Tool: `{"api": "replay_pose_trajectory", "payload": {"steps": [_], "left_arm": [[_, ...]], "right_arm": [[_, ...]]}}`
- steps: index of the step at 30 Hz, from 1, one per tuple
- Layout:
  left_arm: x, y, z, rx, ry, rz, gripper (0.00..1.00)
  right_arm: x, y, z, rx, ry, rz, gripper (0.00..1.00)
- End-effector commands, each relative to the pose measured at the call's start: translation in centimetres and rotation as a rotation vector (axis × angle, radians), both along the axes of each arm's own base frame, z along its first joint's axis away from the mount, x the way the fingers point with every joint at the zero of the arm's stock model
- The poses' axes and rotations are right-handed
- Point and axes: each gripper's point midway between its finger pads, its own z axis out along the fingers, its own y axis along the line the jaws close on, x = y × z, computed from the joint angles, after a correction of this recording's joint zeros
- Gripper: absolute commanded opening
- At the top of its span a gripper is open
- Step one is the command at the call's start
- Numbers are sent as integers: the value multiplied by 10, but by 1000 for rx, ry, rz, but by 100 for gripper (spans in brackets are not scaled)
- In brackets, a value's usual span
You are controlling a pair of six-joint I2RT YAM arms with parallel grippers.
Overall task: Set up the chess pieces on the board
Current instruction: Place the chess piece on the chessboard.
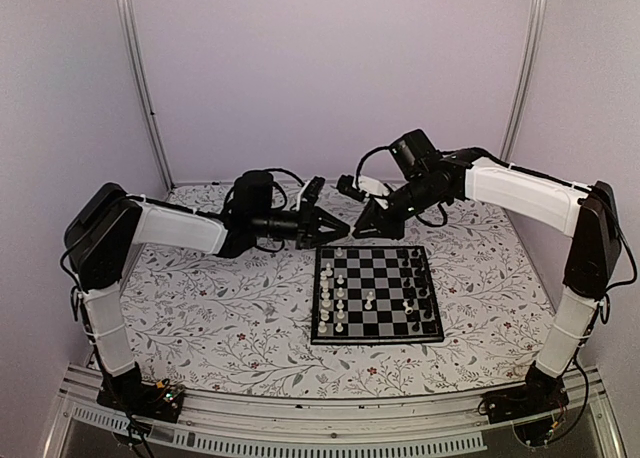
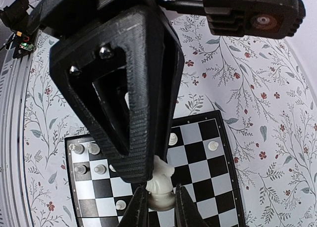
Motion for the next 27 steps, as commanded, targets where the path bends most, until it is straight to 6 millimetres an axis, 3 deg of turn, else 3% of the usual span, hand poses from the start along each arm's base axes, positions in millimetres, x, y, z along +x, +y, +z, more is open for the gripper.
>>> {"api": "replay_pose_trajectory", "payload": {"steps": [1,12,16,19,21,24,27], "left_arm": [[-8,-10,8,-29,-17,-52,15],[-1,-14,8,-16,-51,-44,2],[7,-11,7,49,-100,-28,0],[21,-1,3,185,-195,15,0],[32,8,-5,326,-272,41,0],[44,24,-21,533,-385,39,1],[52,38,-40,694,-435,25,1]], "right_arm": [[8,5,3,8,-14,-11,9],[1,7,-2,-11,-20,11,14],[4,2,2,-2,-9,-15,36],[1,-13,17,50,15,-28,47],[4,-28,28,77,17,-49,49],[13,-54,25,79,32,-109,50],[23,-77,8,61,54,-175,50]]}}
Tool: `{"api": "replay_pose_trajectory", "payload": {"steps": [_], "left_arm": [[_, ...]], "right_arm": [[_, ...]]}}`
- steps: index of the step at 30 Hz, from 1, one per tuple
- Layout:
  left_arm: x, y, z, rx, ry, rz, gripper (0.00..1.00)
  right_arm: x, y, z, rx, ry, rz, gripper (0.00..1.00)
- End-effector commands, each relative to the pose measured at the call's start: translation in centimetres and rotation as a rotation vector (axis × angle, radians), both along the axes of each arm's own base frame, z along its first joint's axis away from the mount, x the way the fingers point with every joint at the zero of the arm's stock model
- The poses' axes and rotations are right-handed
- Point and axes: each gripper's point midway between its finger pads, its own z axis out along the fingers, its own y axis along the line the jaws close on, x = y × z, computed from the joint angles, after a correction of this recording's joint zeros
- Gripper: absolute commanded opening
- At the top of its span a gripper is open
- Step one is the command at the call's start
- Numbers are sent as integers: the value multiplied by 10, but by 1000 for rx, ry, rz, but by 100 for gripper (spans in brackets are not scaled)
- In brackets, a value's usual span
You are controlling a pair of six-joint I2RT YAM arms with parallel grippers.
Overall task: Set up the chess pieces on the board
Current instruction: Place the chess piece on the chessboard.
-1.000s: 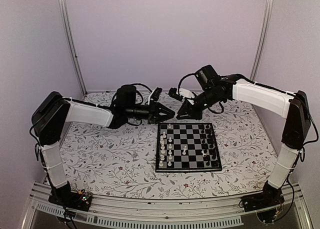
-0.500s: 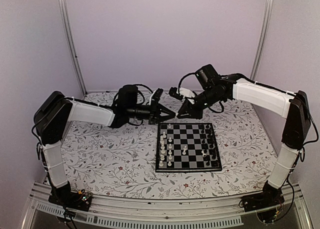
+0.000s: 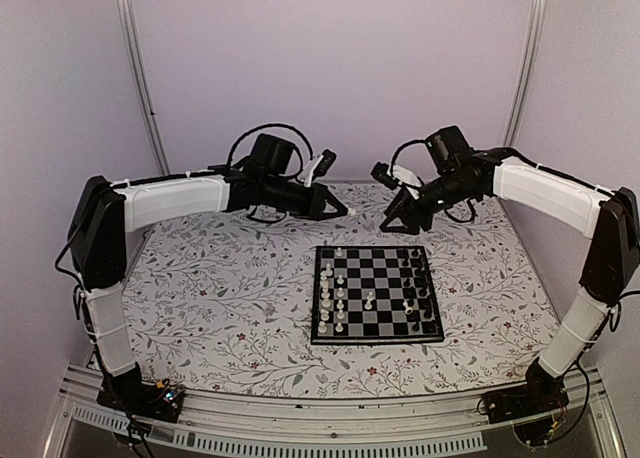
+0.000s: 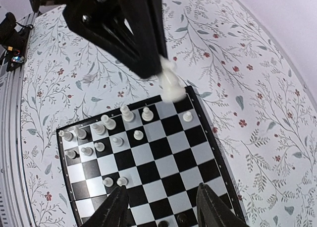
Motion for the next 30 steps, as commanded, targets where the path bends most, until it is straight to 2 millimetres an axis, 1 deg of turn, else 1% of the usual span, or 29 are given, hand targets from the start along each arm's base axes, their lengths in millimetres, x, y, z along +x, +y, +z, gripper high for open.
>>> {"api": "replay_pose_trajectory", "payload": {"steps": [1,4,6,9,12,20,24,30], "left_arm": [[9,42,-51,393,-110,3,1],[14,51,-70,510,-109,-3,2],[16,52,-82,557,-101,-13,3],[22,51,-94,610,-102,-14,3],[22,46,-107,627,-84,-28,3],[19,35,-133,646,-40,-50,3],[17,34,-148,678,-32,-64,3],[14,32,-154,701,-32,-77,3]], "right_arm": [[5,-31,-5,24,33,-76,51],[5,-40,-13,19,35,-102,51],[5,-42,-17,9,34,-106,51],[4,-41,-20,9,42,-103,52],[4,-40,-22,7,51,-96,52],[0,-39,-33,0,89,-81,53],[0,-38,-35,-1,98,-79,53],[0,-37,-38,-4,111,-73,54]]}}
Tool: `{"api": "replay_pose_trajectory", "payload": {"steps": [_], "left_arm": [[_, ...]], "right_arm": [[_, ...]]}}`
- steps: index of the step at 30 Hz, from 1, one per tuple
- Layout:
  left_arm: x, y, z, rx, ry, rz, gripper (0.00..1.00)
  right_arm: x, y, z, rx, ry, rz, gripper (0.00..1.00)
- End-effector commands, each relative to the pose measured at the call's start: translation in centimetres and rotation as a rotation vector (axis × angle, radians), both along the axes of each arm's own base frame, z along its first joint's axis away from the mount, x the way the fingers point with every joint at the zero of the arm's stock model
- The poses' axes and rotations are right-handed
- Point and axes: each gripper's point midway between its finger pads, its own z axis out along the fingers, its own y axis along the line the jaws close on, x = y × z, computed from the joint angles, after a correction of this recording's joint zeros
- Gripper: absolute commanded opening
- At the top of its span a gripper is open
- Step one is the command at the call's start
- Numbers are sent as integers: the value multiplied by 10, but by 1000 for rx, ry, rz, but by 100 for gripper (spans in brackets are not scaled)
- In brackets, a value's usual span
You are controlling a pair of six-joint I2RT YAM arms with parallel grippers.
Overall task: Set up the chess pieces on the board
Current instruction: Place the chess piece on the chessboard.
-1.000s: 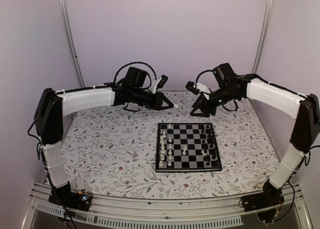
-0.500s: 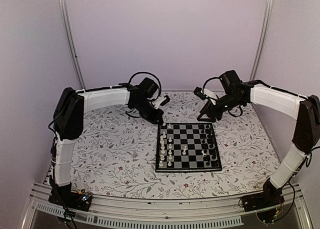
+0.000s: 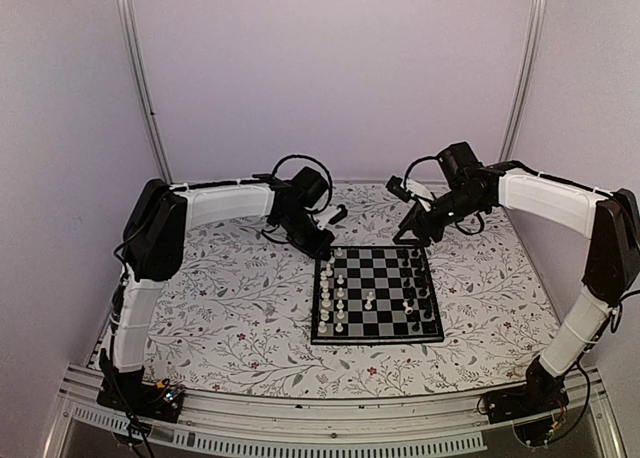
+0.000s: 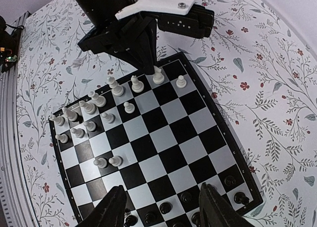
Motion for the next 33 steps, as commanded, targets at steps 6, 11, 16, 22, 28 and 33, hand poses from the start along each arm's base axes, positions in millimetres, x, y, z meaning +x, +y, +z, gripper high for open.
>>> {"api": "replay_pose_trajectory", "payload": {"steps": [6,11,16,22,28,33], "left_arm": [[-5,-2,-5,50,-9,-20,4],[-5,-1,-1,58,-22,-14,5],[-6,0,-2,63,-19,-15,7],[-8,-3,-4,61,-11,-23,17],[-4,-6,10,43,-36,-15,27],[-5,5,36,59,-86,-10,32]], "right_arm": [[-2,7,-3,17,33,28,55],[-2,8,-5,19,48,34,55],[-2,9,-7,18,56,37,56],[-2,9,-7,16,61,40,56],[-2,4,-7,-12,60,25,57],[-22,-12,-20,-85,103,28,56]]}}
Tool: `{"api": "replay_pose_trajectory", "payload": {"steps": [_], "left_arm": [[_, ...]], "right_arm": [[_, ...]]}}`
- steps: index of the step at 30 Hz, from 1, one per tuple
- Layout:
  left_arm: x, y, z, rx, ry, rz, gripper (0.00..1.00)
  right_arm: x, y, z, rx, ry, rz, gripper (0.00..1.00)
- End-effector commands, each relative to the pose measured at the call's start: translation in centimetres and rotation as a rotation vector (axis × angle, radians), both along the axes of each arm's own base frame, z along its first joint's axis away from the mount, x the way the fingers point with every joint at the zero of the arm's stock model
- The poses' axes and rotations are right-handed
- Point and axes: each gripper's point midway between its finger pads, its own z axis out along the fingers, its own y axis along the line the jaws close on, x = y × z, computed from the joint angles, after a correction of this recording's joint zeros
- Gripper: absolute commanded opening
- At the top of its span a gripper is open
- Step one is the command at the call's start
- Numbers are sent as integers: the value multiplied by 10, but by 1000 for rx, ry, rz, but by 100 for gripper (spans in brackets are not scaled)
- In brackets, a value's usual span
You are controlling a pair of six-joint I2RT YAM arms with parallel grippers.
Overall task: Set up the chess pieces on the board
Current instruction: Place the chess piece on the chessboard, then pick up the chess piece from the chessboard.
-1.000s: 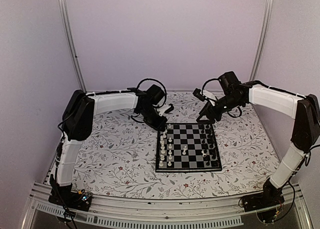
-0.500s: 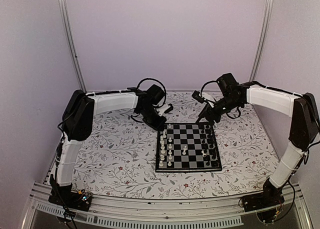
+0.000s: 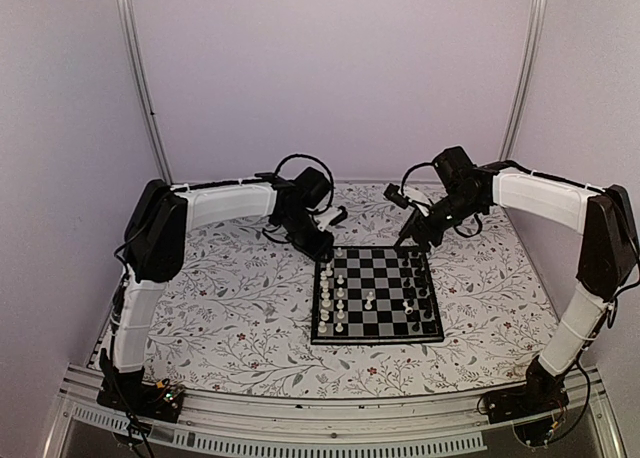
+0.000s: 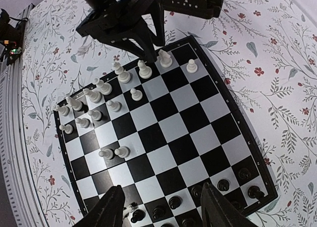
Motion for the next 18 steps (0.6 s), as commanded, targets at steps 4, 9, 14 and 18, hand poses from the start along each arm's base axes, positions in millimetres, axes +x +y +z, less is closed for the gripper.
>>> {"api": "replay_pose_trajectory", "payload": {"steps": [4,9,14,18], "left_arm": [[-2,20,62,24,-149,-4,34],[6,39,83,66,-252,28,36],[11,43,100,39,-318,25,38],[4,31,122,-104,-309,27,38]], "right_arm": [[-42,-31,-27,-134,67,32,52],[-77,-45,-53,-236,111,87,44],[-102,-39,-64,-323,85,173,34],[-101,-33,-67,-344,110,177,28]]}}
